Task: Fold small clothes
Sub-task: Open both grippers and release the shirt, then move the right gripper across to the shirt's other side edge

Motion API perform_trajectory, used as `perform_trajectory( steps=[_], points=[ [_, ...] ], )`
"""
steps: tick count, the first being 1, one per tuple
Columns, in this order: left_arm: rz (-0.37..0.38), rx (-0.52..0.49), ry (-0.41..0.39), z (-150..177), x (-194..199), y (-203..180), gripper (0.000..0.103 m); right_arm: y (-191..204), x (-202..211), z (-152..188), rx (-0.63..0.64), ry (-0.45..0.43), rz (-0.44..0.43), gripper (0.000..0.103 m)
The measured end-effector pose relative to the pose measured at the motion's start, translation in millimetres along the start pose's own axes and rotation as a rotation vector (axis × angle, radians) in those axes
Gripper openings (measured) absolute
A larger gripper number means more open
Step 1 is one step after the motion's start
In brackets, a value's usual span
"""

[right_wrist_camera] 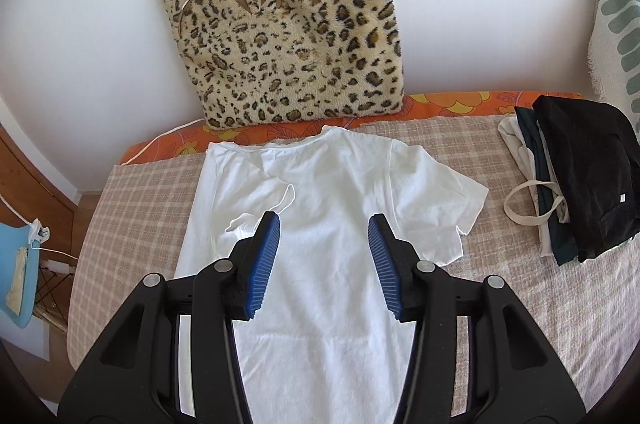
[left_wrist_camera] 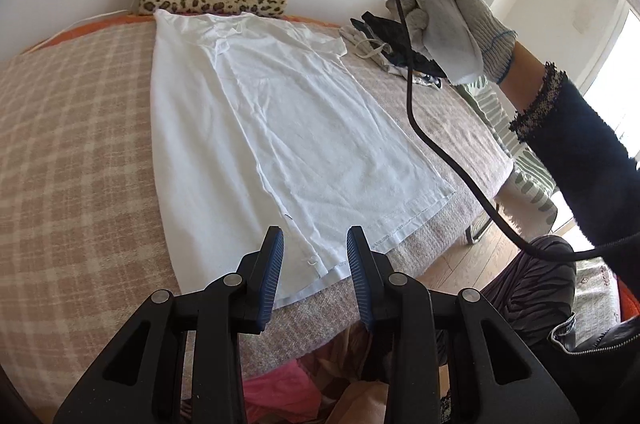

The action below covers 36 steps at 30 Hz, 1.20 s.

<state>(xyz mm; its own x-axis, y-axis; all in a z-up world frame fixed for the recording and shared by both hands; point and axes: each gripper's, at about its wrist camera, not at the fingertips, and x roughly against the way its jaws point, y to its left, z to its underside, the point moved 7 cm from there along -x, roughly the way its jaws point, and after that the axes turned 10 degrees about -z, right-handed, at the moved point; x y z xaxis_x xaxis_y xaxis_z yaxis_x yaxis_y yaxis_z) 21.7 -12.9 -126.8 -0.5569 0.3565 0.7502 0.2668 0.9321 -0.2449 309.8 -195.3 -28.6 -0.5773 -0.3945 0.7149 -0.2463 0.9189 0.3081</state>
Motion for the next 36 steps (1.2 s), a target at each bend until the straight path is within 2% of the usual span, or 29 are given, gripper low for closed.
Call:
perform_trajectory(
  steps=[3,7,13,20,23,26,29,36],
  points=[
    [-0.032,0.075,-0.07,-15.7,16.3,23.6,0.031,-10.5,28.7,23.6,-0.006,-0.013,-0.002,0.049],
    [-0.059,0.162,-0.123,-31.9,29.6,49.3,0.032,-24.1,63.7,52.6,-0.015,-0.038,-0.003,0.049],
    [-0.09,0.153,-0.154,-42.6,30.7,50.3,0.032,-48.5,102.2,83.7,-0.052,-0.073,-0.004,0.05],
    [-0.106,0.126,-0.148,-40.4,14.5,34.3,0.032,-81.5,135.0,95.1,-0.111,-0.129,-0.005,0.056],
    [-0.092,0.117,-0.15,-40.1,7.1,21.2,0.032,-92.8,142.3,97.5,-0.121,-0.132,-0.001,0.057],
    [-0.068,0.097,-0.128,-38.8,-4.2,0.2,0.032,-103.2,147.9,99.6,-0.132,-0.133,-0.009,0.064],
    [-0.033,0.061,-0.109,-38.8,-17.8,-29.3,0.032,-113.1,152.3,98.8,-0.137,-0.13,-0.025,0.064],
    [0.042,-0.099,-0.088,-34.2,-49.7,-115.0,0.032,-135.6,159.4,91.3,-0.151,-0.108,-0.072,0.065]
  ],
)
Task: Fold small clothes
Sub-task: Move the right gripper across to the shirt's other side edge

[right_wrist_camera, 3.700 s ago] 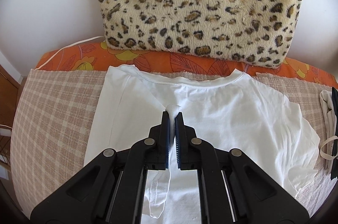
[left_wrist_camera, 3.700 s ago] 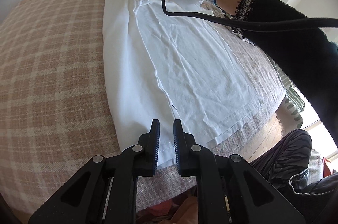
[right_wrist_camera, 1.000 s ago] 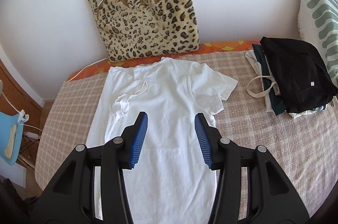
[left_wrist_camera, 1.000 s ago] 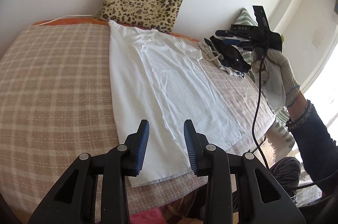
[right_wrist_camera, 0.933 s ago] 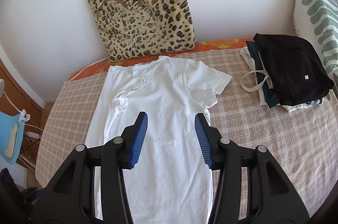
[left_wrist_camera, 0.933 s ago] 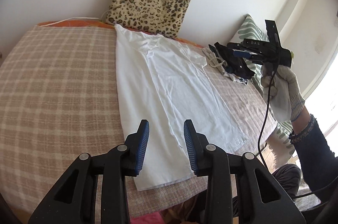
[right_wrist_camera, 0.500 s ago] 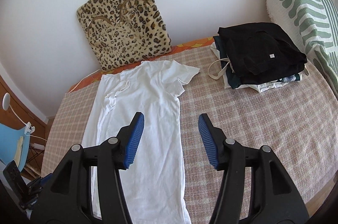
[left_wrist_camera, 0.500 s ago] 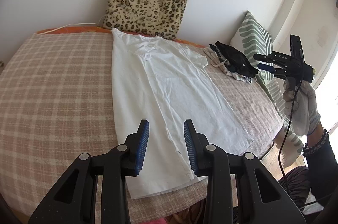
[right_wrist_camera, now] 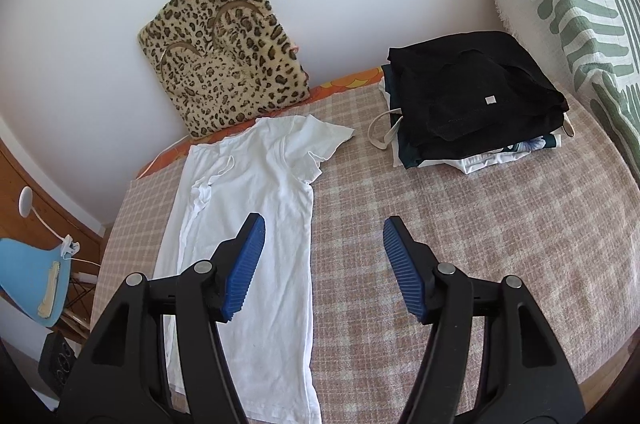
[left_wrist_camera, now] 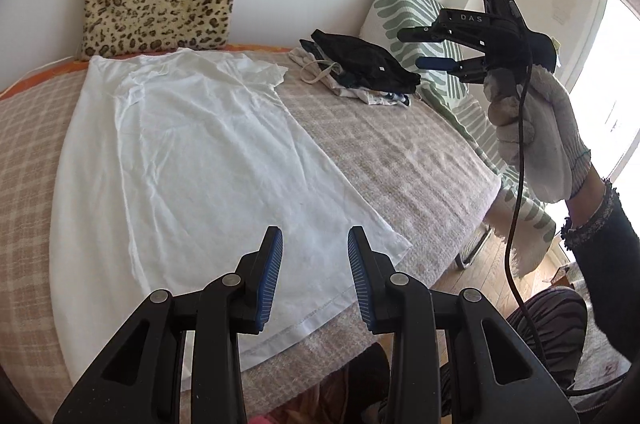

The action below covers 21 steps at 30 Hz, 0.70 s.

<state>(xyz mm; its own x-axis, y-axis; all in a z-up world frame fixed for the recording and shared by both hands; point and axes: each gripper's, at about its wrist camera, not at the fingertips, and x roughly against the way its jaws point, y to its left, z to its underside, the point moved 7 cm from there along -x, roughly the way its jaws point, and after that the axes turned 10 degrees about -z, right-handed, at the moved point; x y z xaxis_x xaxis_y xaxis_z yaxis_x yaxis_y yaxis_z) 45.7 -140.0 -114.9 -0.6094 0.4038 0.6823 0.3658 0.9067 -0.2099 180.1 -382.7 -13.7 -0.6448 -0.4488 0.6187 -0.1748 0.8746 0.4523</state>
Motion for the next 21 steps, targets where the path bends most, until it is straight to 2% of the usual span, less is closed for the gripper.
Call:
perform_trajectory(
  steps=[3,5,10,11,14,18,21],
  points=[
    [0.03,-0.048,0.025,5.9,-15.4,-30.6,0.032,-8.9,3.6,-9.0,-0.013,0.001,-0.021,0.065],
    [0.05,-0.068,0.052,10.6,-26.9,-47.0,0.032,-14.3,3.9,-15.7,-0.026,0.003,-0.037,0.07],
    [0.097,-0.106,0.119,23.4,-52.8,-80.2,0.032,-22.3,-3.2,-32.4,-0.033,0.01,-0.058,0.07],
    [0.09,-0.115,0.132,25.1,-58.0,-84.2,0.032,-22.6,-6.1,-35.3,-0.03,0.012,-0.063,0.07],
    [0.055,-0.131,0.16,28.9,-73.8,-91.2,0.042,-23.2,-18.7,-41.4,-0.037,0.033,-0.097,0.07],
    [-0.029,-0.165,0.173,31.0,-90.6,-88.7,0.042,-24.9,-41.1,-49.3,-0.04,0.058,-0.112,0.071],
    [-0.048,-0.204,0.144,31.1,-92.5,-91.3,0.042,-24.0,-61.6,-55.3,-0.041,0.078,-0.125,0.071]
  ],
)
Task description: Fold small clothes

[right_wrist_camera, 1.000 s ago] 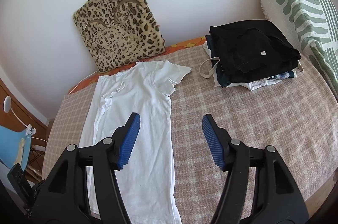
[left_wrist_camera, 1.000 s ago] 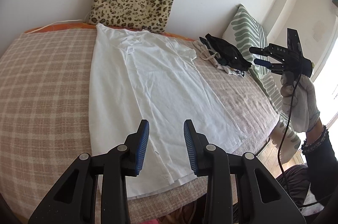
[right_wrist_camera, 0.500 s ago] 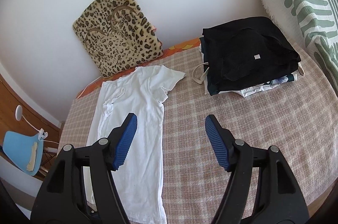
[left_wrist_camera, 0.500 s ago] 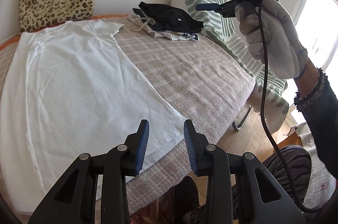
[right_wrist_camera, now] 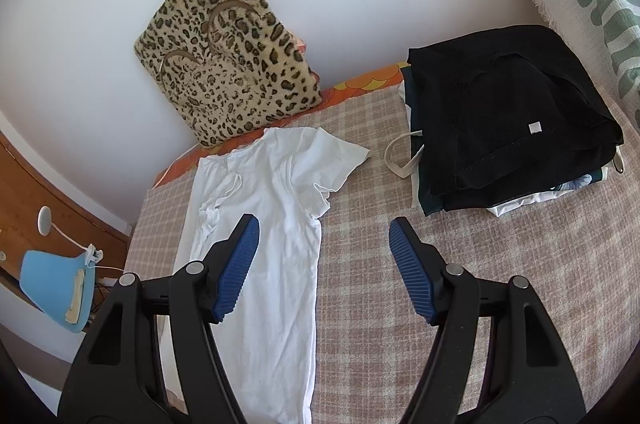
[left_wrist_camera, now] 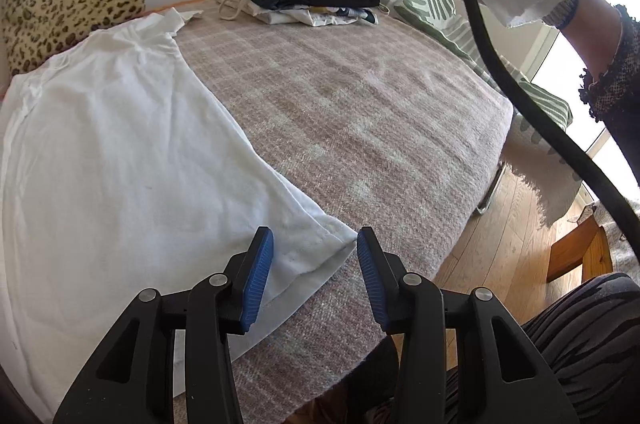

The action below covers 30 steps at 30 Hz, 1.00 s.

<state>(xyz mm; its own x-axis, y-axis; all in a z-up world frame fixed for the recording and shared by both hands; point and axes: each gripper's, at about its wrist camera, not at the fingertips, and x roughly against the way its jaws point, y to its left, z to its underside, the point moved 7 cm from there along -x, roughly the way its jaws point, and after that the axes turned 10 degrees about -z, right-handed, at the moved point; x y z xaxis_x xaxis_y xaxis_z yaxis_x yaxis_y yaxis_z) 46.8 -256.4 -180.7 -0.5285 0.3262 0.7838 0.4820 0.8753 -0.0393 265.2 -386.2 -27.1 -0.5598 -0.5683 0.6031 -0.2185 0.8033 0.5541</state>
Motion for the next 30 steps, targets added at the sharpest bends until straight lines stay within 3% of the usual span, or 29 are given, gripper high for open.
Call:
perform_trajectory(
  steps=[3,4,6,9,14,19,27,30],
  points=[
    [0.012,0.001,-0.012,-2.1,-1.4,1.4,0.04,-3.2,-26.1,-8.4,-0.013,0.027,-0.014,0.071],
    [0.018,0.017,-0.016,-3.3,-2.3,4.1,0.035,-4.3,-36.1,-11.0,-0.016,0.041,-0.02,0.071],
    [0.029,0.047,-0.017,-4.1,-4.7,10.7,0.015,-5.4,-55.7,-14.9,-0.019,0.064,-0.022,0.071],
    [0.076,0.099,-0.023,-5.7,-7.6,20.5,0.007,-7.3,-87.6,-18.9,-0.027,0.105,-0.041,0.071],
    [0.17,0.226,-0.014,-6.3,-5.8,35.2,0.005,-22.0,-137.7,-22.1,-0.048,0.15,-0.007,0.071],
    [0.201,0.336,-0.036,-7.5,3.4,56.3,0.004,-48.4,-174.6,-22.7,-0.101,0.168,0.026,0.071],
    [0.225,0.367,-0.055,-10.6,6.9,61.2,0.004,-74.7,-201.8,-35.0,-0.178,0.107,0.048,0.07],
    [0.236,0.387,-0.056,-9.6,5.8,63.4,0.004,-74.3,-206.4,-41.5,-0.159,0.095,0.068,0.06]
  ],
)
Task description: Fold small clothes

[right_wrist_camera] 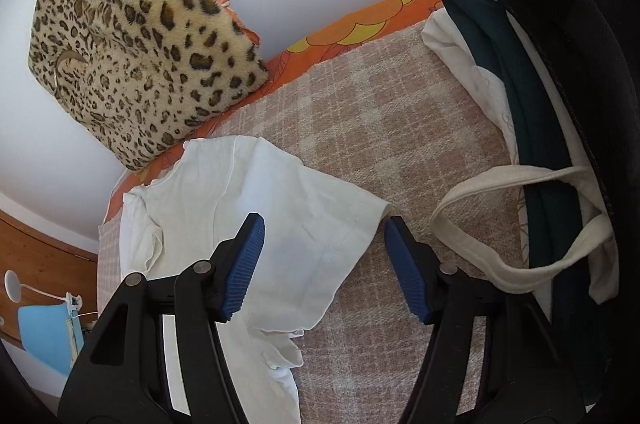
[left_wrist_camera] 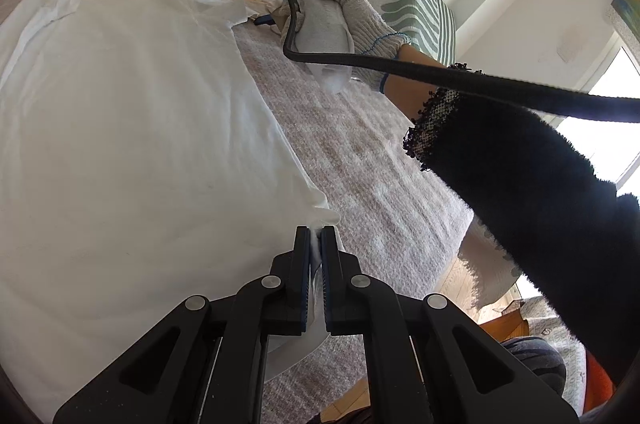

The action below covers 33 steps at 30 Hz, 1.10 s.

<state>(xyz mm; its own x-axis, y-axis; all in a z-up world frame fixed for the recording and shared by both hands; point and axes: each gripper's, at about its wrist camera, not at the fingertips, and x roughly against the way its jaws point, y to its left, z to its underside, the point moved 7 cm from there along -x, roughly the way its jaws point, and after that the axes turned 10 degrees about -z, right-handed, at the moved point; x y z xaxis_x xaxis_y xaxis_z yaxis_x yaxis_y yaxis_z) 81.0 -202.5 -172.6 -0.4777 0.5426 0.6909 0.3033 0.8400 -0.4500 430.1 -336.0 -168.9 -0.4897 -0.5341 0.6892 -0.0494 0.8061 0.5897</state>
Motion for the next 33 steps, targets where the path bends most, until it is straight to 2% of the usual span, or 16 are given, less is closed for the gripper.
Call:
perform_trajectory(
  steps=[2,3,5,6,8,12,19,33],
  points=[
    [0.005,0.016,-0.004,0.4,-0.3,1.0,0.004,-0.3,-3.9,-2.7,0.005,0.006,0.017,0.037],
    [0.009,0.023,-0.005,1.3,0.5,0.7,0.004,-0.1,-6.1,-3.5,0.001,0.01,0.015,0.032],
    [0.015,0.041,-0.012,2.5,1.9,0.9,0.004,4.0,-9.5,-4.6,0.007,0.014,-0.003,0.015],
    [0.017,0.049,-0.017,3.1,2.8,1.6,0.004,7.3,-10.3,-5.2,0.02,0.014,0.003,0.013],
    [0.023,0.065,-0.028,6.3,5.4,1.3,0.004,16.7,-8.7,-8.0,0.062,0.0,0.034,0.01],
    [0.033,0.1,-0.039,10.7,9.1,3.5,0.004,43.9,1.5,-15.4,0.13,-0.026,0.041,0.009],
    [0.04,0.148,-0.069,9.3,18.6,14.8,0.003,92.2,6.6,-20.5,0.254,-0.021,0.085,0.008],
    [0.043,0.238,-0.121,24.9,53.0,46.5,0.003,188.1,-26.4,-2.9,0.419,0.028,0.127,0.008]
  ],
)
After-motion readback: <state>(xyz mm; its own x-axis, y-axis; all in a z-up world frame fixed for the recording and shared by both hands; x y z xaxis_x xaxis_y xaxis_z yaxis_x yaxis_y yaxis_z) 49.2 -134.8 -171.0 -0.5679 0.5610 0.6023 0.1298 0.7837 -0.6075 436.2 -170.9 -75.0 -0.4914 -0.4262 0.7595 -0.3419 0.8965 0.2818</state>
